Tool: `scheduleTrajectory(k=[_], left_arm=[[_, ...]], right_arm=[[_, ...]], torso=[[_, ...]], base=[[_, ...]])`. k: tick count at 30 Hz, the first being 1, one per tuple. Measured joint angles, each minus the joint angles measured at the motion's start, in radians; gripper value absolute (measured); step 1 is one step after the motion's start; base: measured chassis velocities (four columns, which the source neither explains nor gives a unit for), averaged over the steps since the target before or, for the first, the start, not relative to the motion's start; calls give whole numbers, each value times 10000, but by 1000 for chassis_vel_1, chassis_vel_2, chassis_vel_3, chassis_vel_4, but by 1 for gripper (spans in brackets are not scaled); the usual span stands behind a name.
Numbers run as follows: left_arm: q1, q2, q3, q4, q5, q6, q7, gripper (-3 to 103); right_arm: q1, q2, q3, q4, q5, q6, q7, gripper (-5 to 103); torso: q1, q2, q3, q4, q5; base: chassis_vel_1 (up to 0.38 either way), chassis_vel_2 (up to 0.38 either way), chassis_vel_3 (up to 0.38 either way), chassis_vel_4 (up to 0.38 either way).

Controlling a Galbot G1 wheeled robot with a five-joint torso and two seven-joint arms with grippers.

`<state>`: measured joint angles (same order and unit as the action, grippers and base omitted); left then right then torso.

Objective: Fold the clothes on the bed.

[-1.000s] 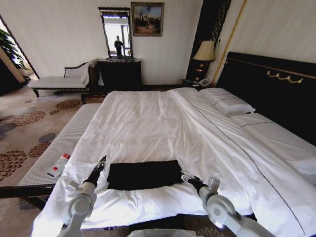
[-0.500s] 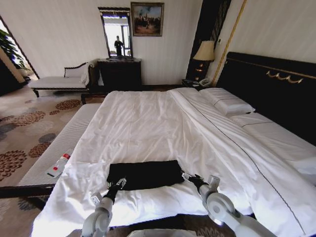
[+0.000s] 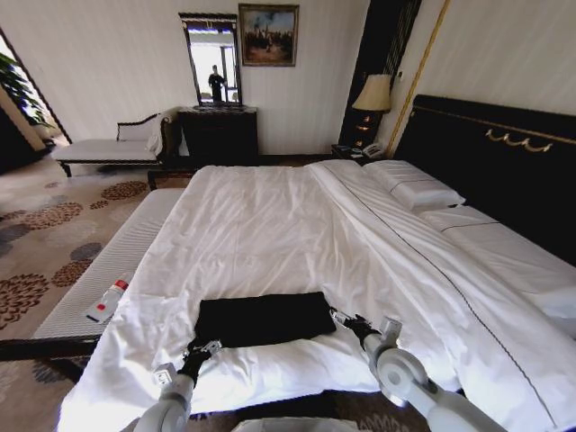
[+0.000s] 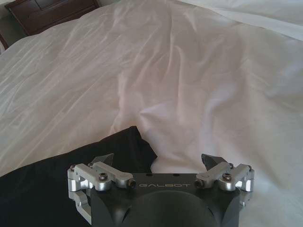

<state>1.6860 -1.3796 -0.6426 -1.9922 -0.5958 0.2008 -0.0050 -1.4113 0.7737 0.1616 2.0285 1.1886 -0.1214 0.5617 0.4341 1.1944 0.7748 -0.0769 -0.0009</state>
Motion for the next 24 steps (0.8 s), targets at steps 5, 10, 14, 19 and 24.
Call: scheduleTrajectory(k=[5, 10, 14, 19, 24], left_arm=[[-451, 427, -956, -2404, -1447, 281, -62, 100], [-641, 825, -1591, -4014, -2196, 650, -316, 100], [-528, 872, -1980, -4686, -2586, 766, -406, 100], [-546, 1014, -2573, -5084, -3205, 915, -518, 100], [-684, 1210, -2897, -5173, -3707, 1203, -711, 100]], right_arm=[[-147, 7, -61, 23, 895, 241, -502, 100], [-182, -130, -161, 6, 1355, 211, -698, 100], [-227, -145, -285, -192, 1498, 57, -726, 100], [-168, -46, -399, -602, 1502, 37, -729, 100], [-92, -31, -386, -679, 1502, 48, -964, 103]], torso=[[0, 0, 0, -2, 2], [0, -1, 0, -1, 2], [0, 0, 0, 0, 2], [0, 0, 0, 0, 2], [0, 0, 0, -1, 2]], base=[[0, 0, 0, 0], [0, 0, 0, 0], [0, 0, 0, 0], [0, 0, 0, 0], [0, 0, 0, 0]])
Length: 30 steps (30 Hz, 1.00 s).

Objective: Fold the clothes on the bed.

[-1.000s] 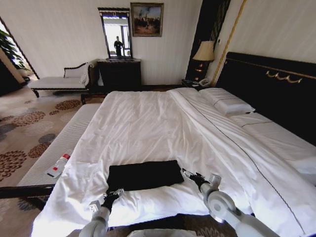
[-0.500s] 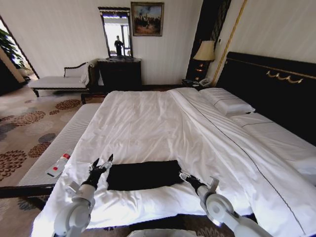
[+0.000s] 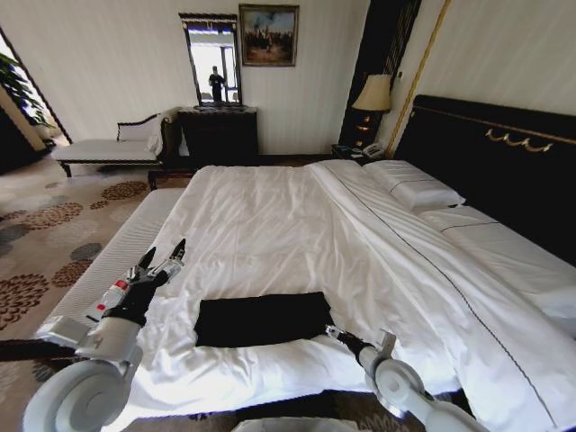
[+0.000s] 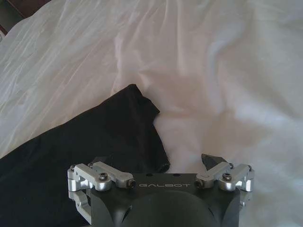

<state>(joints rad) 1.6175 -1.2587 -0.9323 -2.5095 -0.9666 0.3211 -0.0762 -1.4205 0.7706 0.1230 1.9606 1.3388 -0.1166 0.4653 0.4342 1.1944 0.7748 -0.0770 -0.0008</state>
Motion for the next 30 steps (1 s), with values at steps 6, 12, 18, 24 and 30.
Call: scheduleTrajectory(k=[6, 12, 18, 24, 30], left_arm=[[45, -304, 386, 18, 216, 96, -52, 100], [17, -498, 715, 47, 557, 96, -46, 100], [38, -554, 782, 67, 620, 58, -34, 100], [66, -530, 749, 78, 627, 39, -31, 100], [70, -513, 741, 85, 659, 26, -40, 100]], right_arm=[[-11, -3, -12, -99, -3, 127, -617, 86], [87, 58, -150, -165, 56, 127, -836, 70], [141, 144, -295, -210, 47, 103, -979, 48], [194, 223, -279, -299, -29, 187, -1479, 26], [207, 225, -67, -199, -236, 428, -1812, 2]], torso=[[0, 0, -1, 0, 1], [0, -1, 0, 0, 1], [0, 0, -1, -1, 1], [0, 0, 0, 0, 1], [0, -1, -1, 0, 2]], base=[[0, 0, 0, 0], [0, 0, 0, 0], [0, 0, 0, 0], [0, 0, 0, 0], [0, 0, 0, 0]])
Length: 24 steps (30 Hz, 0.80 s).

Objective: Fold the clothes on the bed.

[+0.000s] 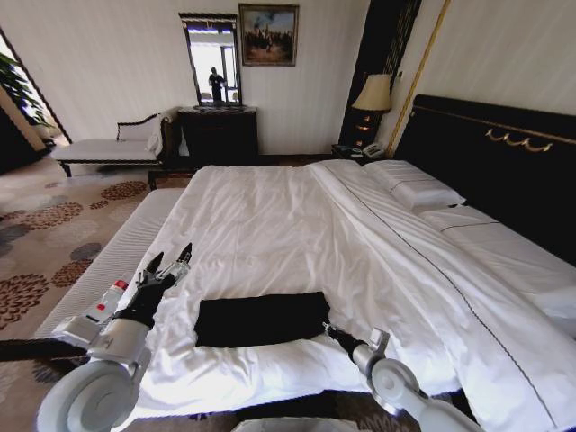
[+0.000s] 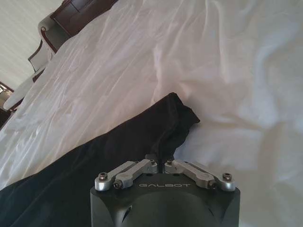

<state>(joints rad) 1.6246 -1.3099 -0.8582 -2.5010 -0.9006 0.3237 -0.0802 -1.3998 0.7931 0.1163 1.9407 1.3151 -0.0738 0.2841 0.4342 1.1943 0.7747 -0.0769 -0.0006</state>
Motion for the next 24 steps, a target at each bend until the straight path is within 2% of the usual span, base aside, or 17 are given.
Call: scheduleTrajectory(k=[7, 8, 9, 11, 17, 19, 21, 22, 24], left_arm=[[-58, 2, 6, 5, 6, -17, -5, 100], [-85, -3, 7, 6, 6, -20, -5, 100], [-135, 5, -32, 8, -42, -26, -5, 100], [-163, 24, -142, 9, -123, -28, -5, 100], [-190, 73, -426, 8, -440, -30, -5, 100], [-217, 118, -548, 9, -600, -31, -7, 100], [-254, 148, -622, 9, -689, -33, -10, 100], [-254, 148, -622, 9, -689, -33, -10, 100], [-262, 157, -634, 9, -723, -35, -12, 100]], right_arm=[[-330, -428, 428, 743, -70, 103, 69, 1], [-441, -628, 574, 912, -101, 120, 91, 1], [-591, -1132, 874, 908, -189, 223, 91, 1], [-656, -1496, 1157, 613, -251, 350, 62, 1], [-910, -1899, 1741, 298, -328, 482, 23, 1], [-961, -2027, 2020, 119, -613, 544, -53, 1], [-816, -2048, 2090, -262, -1347, 871, -291, 1], [-816, -2048, 2090, -262, -1347, 871, -291, 1], [-682, -2016, 2144, -589, -2247, 1305, -827, 1]], torso=[[0, 0, 0, 0, 0], [0, 1, 0, 0, 0], [0, 1, 0, 0, 0], [0, 0, 0, 0, 0], [0, 0, 0, 0, 1], [0, 1, 0, -1, -1], [-1, 0, 0, -2, 1], [-1, 0, 0, -2, 1], [0, 0, 0, 0, 0]], base=[[0, 0, 0, 0], [0, 0, 0, 0], [0, 0, 0, 0], [0, 0, 0, 0], [0, 0, 0, 0], [0, 0, 0, 0], [0, 0, 0, 0], [0, 0, 0, 0], [0, 0, 0, 0]])
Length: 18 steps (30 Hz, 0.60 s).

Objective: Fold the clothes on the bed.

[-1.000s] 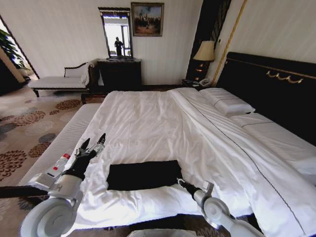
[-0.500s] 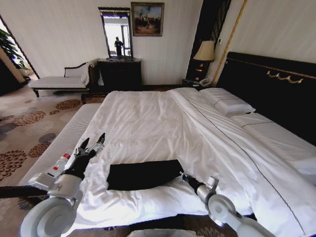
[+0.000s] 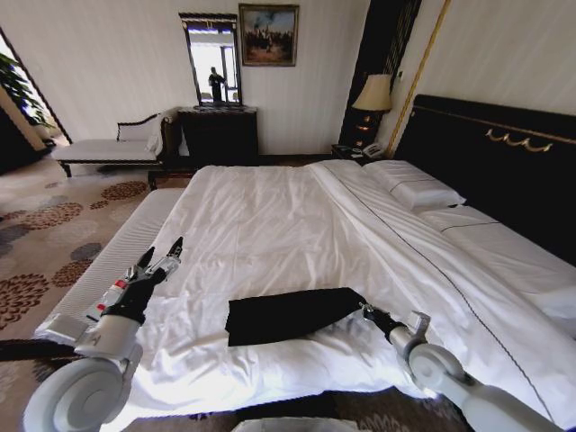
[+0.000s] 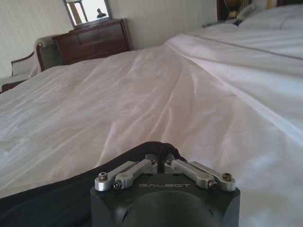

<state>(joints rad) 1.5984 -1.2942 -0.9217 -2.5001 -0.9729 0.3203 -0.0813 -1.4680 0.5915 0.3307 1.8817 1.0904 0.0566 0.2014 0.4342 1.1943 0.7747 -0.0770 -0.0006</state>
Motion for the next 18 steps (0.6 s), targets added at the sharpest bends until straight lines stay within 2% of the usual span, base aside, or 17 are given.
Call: scheduleTrajectory(k=[2, 6, 9, 10, 12, 14, 15, 18], left_arm=[[0, 19, 0, 0, -6, 0, -1, 100], [0, 61, 13, 2, -7, 0, -2, 100], [-11, 115, 82, 23, 15, 0, -11, 100], [-11, 115, 82, 23, 15, 0, -11, 100], [-18, 155, 150, 25, 33, 0, -13, 100], [5, 163, 160, 25, 43, 3, -14, 100], [5, 163, 160, 25, 43, 3, -14, 100], [58, 124, 124, 26, 83, 7, -24, 100]], right_arm=[[41, 69, 53, -72, -548, 244, -507, 1], [141, 245, -111, -32, -958, 450, -1139, 1], [583, 517, -720, -416, -1566, 969, -2885, 1], [583, 517, -720, -416, -1566, 969, -2885, 1], [916, 614, -1032, -710, -1681, 1255, -4327, 1], [1381, 680, -1465, -888, -1633, 1394, -5449, 1], [1381, 680, -1465, -888, -1633, 1394, -5449, 1], [2658, 934, -2590, -1240, -1468, 1673, -6488, 1]], torso=[[1, 0, 0, -1, 1], [0, 0, 0, -2, -2], [-1, 1, -1, 0, -2], [-1, 1, -1, 0, -2], [0, 0, 0, -2, -1], [1, 0, 0, -3, -1], [1, 0, 0, -3, -1], [0, 1, 0, 1, -2]], base=[[0, 0, 0, 0], [0, 0, 0, 0], [0, 0, 0, 0], [0, 0, 0, 0], [0, 0, 0, 0], [0, 0, 0, 0], [0, 0, 0, 0], [0, 0, 0, 0]])
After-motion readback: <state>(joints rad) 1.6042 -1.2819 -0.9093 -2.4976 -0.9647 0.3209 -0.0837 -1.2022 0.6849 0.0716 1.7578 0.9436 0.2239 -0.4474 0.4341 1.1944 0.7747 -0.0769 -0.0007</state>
